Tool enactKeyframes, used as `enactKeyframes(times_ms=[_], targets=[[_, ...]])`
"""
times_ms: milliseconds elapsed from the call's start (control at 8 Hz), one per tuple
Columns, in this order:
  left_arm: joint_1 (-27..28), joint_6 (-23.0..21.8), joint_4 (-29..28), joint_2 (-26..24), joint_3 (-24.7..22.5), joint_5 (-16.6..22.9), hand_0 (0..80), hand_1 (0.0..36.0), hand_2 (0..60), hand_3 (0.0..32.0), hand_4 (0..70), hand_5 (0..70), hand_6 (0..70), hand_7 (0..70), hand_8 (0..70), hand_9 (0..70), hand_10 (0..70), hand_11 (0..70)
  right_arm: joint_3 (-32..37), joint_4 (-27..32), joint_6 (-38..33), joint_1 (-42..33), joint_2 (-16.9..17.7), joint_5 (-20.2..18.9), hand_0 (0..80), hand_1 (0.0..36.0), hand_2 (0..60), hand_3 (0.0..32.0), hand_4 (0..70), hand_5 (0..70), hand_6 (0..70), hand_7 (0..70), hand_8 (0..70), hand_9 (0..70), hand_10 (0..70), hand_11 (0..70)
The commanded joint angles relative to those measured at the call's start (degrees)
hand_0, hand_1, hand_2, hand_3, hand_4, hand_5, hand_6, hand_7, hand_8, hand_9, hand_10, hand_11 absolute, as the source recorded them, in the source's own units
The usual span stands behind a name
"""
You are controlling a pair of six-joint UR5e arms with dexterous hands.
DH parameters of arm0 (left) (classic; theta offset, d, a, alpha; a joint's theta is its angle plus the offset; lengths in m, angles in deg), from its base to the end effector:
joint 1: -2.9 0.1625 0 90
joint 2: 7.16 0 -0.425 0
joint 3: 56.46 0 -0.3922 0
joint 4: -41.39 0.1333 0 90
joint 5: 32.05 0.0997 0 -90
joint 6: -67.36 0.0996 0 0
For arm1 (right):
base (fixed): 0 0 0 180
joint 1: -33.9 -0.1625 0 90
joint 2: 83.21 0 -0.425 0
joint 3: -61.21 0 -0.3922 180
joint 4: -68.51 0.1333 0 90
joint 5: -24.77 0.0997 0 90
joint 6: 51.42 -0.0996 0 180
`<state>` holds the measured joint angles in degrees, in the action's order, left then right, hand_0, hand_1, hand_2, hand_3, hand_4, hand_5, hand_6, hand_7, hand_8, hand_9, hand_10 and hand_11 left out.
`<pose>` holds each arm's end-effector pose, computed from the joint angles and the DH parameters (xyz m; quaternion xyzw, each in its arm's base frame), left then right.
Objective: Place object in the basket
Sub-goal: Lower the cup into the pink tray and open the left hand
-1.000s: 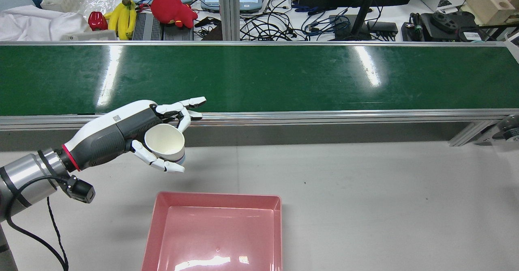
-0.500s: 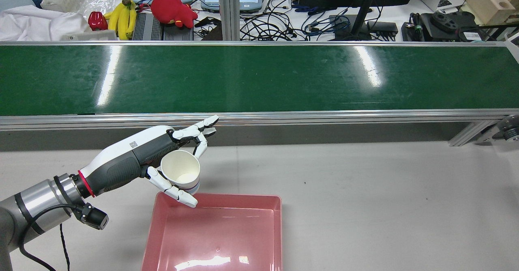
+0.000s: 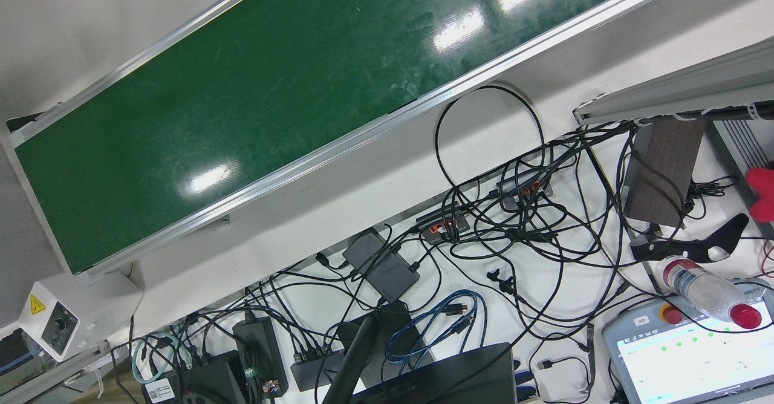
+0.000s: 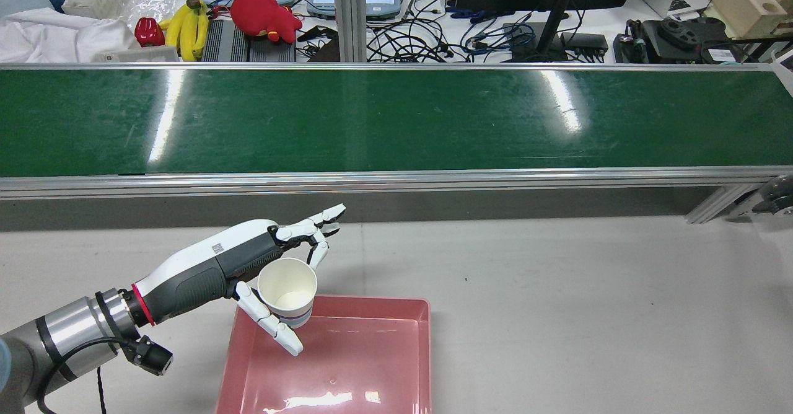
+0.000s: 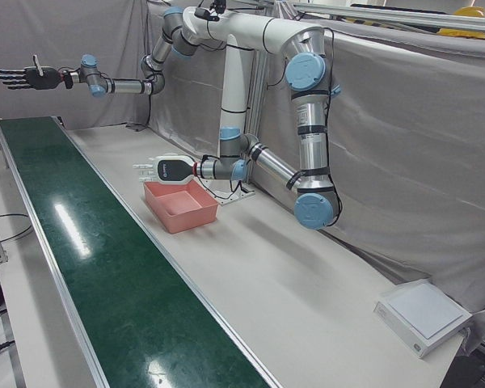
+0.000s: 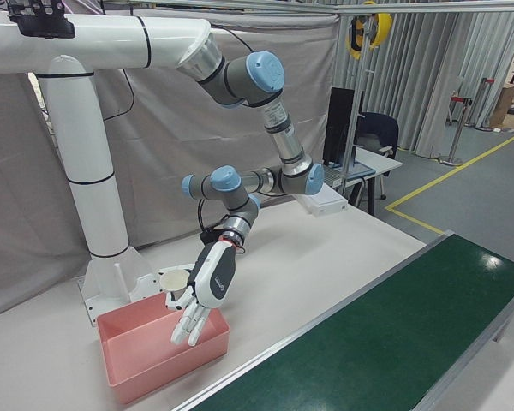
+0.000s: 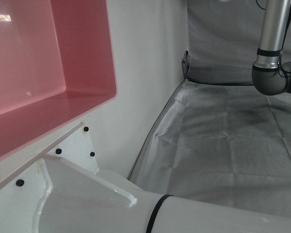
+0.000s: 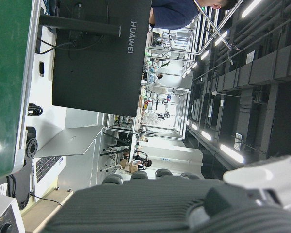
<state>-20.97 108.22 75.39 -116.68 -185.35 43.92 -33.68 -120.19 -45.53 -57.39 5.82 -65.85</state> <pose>0.3722 -0.3369 0.2798 -0.1180 0.8286 -0.4023 0.3710 0.1433 -0.4888 0.6519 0.0393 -0.6882 0.7237 0.0328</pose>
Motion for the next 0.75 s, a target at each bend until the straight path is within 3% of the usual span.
enactKeyframes(times_ms=[0,125,625], targets=[[0.23,0.27,0.01,2.11,-0.13,0.23,62.8,20.8,0.0,0.0,21.9,65.3,2.2,3.5,7.3,11.9,1.5,4.5,0.05,0.00,0.00,0.06,0.00,0.00,0.0,0.0,0.0,0.0,0.0,0.0,0.0,0.0,0.0,0.0,0.0,0.0],[0.14,0.27,0.01,2.55,-0.48,0.32,63.2,20.8,0.0,0.0,22.1,58.3,2.2,3.5,7.5,12.2,1.5,4.4,0.05,0.00,0.00,0.06,0.00,0.00,0.0,0.0,0.0,0.0,0.0,0.0,0.0,0.0,0.0,0.0,0.0,0.0],[-0.30,0.09,2.54,2.73,-2.84,0.58,60.8,19.1,0.0,0.0,21.2,56.3,3.3,4.4,8.5,13.7,1.7,4.5,0.05,0.00,0.00,0.06,0.00,0.00,0.0,0.0,0.0,0.0,0.0,0.0,0.0,0.0,0.0,0.0,0.0,0.0]])
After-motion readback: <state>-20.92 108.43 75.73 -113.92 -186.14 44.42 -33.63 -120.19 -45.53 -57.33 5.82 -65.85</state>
